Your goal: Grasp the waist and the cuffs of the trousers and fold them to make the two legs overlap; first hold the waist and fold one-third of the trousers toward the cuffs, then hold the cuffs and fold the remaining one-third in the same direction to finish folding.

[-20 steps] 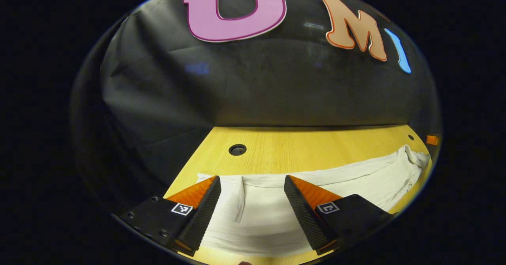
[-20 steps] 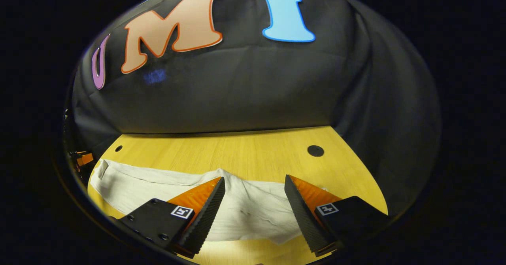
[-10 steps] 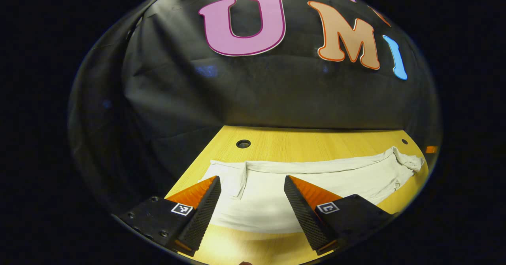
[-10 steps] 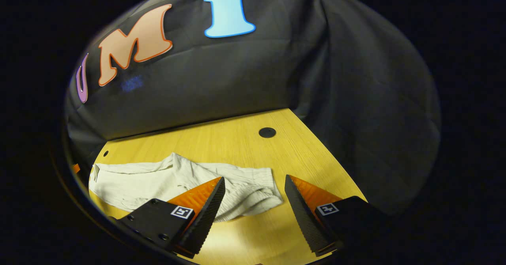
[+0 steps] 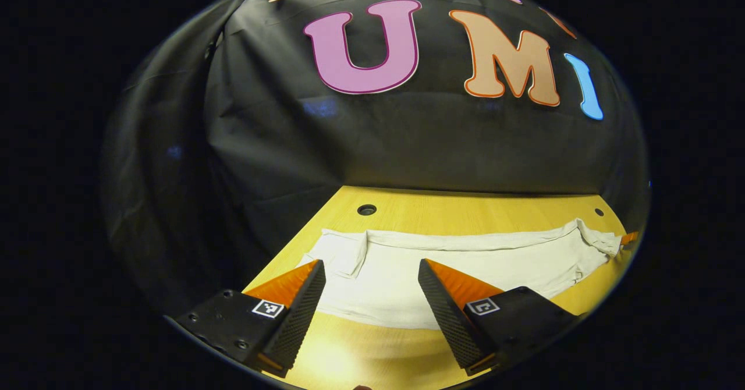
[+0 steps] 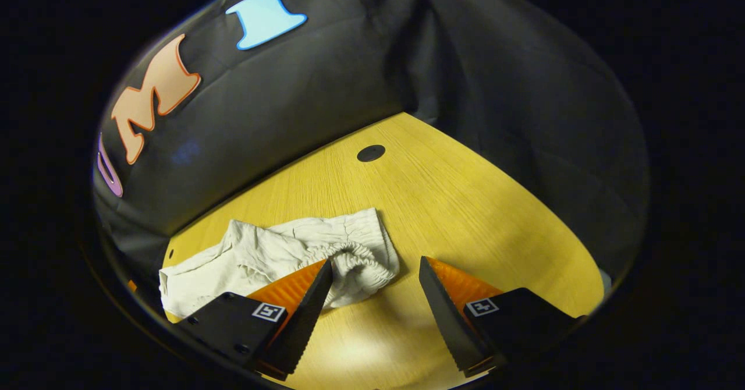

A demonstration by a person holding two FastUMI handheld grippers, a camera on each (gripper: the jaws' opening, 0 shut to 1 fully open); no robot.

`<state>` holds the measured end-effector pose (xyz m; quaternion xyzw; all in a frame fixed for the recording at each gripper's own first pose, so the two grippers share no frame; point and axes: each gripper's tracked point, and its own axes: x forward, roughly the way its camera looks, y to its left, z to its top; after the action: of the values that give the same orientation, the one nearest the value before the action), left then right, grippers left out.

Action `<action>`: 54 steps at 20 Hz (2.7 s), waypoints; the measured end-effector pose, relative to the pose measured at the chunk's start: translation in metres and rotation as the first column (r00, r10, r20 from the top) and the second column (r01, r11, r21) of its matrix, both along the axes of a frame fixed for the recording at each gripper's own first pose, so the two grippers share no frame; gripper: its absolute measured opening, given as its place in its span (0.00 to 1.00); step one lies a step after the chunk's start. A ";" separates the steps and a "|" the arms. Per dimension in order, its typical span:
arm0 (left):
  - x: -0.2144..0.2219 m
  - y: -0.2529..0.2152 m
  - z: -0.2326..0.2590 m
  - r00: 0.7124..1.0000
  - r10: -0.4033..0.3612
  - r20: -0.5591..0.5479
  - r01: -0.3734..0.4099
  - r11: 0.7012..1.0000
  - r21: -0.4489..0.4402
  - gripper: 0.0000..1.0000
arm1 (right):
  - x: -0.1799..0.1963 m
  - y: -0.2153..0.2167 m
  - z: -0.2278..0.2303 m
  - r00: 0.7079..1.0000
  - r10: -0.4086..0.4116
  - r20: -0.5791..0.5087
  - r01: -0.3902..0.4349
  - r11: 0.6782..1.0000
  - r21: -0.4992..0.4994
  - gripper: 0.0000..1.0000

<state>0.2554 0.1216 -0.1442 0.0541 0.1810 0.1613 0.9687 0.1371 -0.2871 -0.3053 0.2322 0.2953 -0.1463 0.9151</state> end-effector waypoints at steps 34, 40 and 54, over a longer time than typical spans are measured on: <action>-0.017 0.060 -0.037 0.992 -0.110 -0.054 0.103 0.986 -0.132 0.97 | 0.035 0.206 0.184 0.936 0.183 0.300 -0.143 0.978 -0.151 0.16; -0.015 0.101 -0.041 0.989 -0.130 -0.063 0.120 0.982 -0.145 0.97 | 0.049 0.322 0.197 0.893 0.333 0.303 -0.277 0.937 -0.213 0.20; -0.010 0.152 -0.069 0.989 -0.113 -0.093 0.094 0.978 -0.185 0.96 | 0.042 0.495 0.105 0.810 0.574 0.118 -0.521 0.798 -0.304 0.22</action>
<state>0.2458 0.2732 -0.2135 -0.0160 0.2415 0.0905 0.9660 0.1788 0.2082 -0.2003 0.0295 0.2329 0.1133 0.9654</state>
